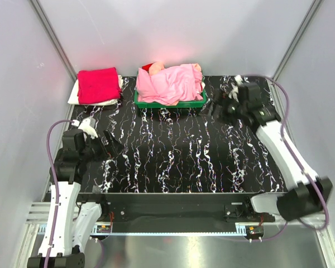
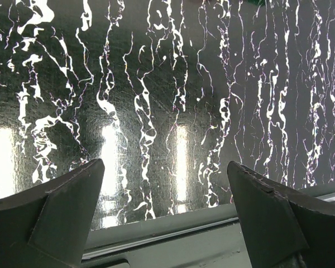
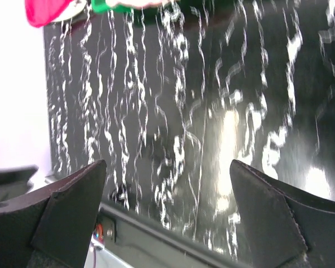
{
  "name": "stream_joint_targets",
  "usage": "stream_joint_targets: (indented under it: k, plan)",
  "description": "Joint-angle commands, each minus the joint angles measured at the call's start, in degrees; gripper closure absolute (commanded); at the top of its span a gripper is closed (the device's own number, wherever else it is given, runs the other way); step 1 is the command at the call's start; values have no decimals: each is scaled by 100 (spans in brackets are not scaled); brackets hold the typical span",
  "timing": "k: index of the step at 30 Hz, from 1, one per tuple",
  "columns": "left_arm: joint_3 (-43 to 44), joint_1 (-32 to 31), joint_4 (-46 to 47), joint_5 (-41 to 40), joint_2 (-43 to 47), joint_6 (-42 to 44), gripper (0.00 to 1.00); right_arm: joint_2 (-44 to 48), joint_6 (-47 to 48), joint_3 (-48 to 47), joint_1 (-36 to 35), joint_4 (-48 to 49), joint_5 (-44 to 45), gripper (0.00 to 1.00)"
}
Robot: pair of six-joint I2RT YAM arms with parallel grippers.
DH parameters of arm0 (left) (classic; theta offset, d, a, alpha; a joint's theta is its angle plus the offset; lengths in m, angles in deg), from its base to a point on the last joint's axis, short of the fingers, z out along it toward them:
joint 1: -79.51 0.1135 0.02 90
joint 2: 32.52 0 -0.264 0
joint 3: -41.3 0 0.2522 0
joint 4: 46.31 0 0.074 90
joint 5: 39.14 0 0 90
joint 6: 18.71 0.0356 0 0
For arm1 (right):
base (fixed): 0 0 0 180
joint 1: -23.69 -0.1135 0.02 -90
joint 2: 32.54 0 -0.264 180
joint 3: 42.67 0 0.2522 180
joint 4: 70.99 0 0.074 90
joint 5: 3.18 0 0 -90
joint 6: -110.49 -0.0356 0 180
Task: Fold and stack the t-shirts
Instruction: Grab the tshirt from the pile
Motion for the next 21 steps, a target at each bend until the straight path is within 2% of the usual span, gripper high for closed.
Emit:
stream_joint_targets:
  k: [1, 8, 12, 14, 18, 21]
  plan:
    - [30, -3, 244, 99, 130, 32, 1, -999, 323, -1188, -215, 47, 497, 0]
    - [21, 6, 253, 82, 201, 23, 1, -3563, 411, -3358, -216, -288, 1009, 0]
    - [21, 15, 253, 126, 218, 31, 1, -4998, 542, -5148, -224, -675, 1220, 0]
    - [21, 15, 253, 126, 236, 32, 1, -5769, 717, -5740, -224, -780, 1430, 0]
    - [4, 15, 253, 152, 245, 40, 1, -6967, 1086, -7574, -224, -860, 1730, 1]
    - [12, 15, 244, 161, 245, 40, 1, -7531, 1237, -8211, -224, -702, 2019, 3]
